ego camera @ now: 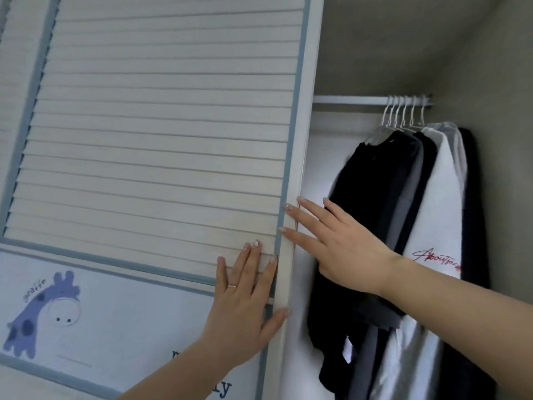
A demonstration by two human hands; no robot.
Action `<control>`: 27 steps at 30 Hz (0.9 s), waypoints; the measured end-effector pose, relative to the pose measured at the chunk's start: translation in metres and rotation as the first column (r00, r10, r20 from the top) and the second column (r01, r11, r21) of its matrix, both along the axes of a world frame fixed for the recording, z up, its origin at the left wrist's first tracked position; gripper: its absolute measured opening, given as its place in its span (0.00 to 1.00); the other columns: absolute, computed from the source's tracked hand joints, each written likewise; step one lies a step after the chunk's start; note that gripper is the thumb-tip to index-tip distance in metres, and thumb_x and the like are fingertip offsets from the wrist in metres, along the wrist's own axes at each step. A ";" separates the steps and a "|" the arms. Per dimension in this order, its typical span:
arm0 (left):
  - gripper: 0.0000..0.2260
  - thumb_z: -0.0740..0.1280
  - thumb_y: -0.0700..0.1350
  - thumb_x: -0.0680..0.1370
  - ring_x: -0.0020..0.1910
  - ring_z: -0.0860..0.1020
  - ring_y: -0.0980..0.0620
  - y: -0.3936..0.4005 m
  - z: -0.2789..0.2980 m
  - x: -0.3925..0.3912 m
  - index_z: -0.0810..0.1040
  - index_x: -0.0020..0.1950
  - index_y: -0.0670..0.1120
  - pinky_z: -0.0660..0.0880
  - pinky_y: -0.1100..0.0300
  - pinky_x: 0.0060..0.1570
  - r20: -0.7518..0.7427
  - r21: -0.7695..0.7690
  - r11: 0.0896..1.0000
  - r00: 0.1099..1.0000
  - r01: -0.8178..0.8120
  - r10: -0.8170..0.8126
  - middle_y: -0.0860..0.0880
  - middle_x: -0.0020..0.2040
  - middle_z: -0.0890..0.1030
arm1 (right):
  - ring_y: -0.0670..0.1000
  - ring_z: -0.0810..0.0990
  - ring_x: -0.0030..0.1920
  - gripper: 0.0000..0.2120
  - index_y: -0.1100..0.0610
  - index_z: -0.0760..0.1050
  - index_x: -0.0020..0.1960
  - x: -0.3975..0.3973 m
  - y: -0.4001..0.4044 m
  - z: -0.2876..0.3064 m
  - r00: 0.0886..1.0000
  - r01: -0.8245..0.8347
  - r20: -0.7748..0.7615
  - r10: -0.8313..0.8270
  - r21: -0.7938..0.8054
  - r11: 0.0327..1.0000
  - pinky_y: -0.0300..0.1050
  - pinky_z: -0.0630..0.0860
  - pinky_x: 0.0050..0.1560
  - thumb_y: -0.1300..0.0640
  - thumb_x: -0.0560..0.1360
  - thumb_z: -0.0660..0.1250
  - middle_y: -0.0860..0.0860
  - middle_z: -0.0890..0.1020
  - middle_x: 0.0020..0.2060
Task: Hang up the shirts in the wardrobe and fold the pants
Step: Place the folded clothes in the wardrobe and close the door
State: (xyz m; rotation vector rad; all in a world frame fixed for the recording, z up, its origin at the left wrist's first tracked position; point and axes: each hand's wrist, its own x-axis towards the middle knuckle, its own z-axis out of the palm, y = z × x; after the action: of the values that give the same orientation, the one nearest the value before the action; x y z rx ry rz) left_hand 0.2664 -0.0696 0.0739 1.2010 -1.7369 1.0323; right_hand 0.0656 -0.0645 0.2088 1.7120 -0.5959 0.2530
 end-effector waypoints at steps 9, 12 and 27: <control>0.33 0.52 0.64 0.79 0.75 0.58 0.39 0.003 -0.003 -0.080 0.64 0.74 0.42 0.57 0.32 0.66 0.069 -0.008 1.000 0.998 -0.003 0.003 0.37 0.76 0.60 | 0.61 0.59 0.74 0.37 0.54 0.63 0.74 -0.082 0.023 0.002 0.999 0.037 0.017 -0.038 0.046 0.998 0.62 0.62 0.70 0.57 0.65 0.68 0.59 0.61 0.74; 0.33 0.55 0.64 0.78 0.75 0.59 0.38 0.003 -0.006 -0.104 0.65 0.74 0.41 0.59 0.31 0.66 0.133 -0.037 0.999 0.991 0.000 0.005 0.37 0.75 0.61 | 0.62 0.61 0.73 0.37 0.54 0.64 0.74 -0.112 0.029 0.003 0.998 0.061 0.008 -0.062 0.043 0.997 0.63 0.62 0.70 0.56 0.65 0.68 0.59 0.61 0.74; 0.32 0.59 0.64 0.76 0.75 0.59 0.42 0.006 -0.012 -0.225 0.66 0.73 0.44 0.58 0.32 0.67 0.162 -0.045 0.995 0.983 0.090 -0.082 0.42 0.75 0.64 | 0.60 0.61 0.73 0.29 0.56 0.63 0.74 -0.229 0.055 -0.008 0.976 0.215 0.029 -0.214 -0.059 0.975 0.66 0.61 0.69 0.47 0.75 0.62 0.61 0.62 0.73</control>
State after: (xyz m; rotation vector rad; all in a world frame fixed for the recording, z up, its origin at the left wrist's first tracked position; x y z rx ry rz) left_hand 0.0411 -0.0637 0.0616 1.0249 -1.8563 1.1413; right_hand -0.1633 -0.0099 0.2007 1.5727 -0.7763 0.1354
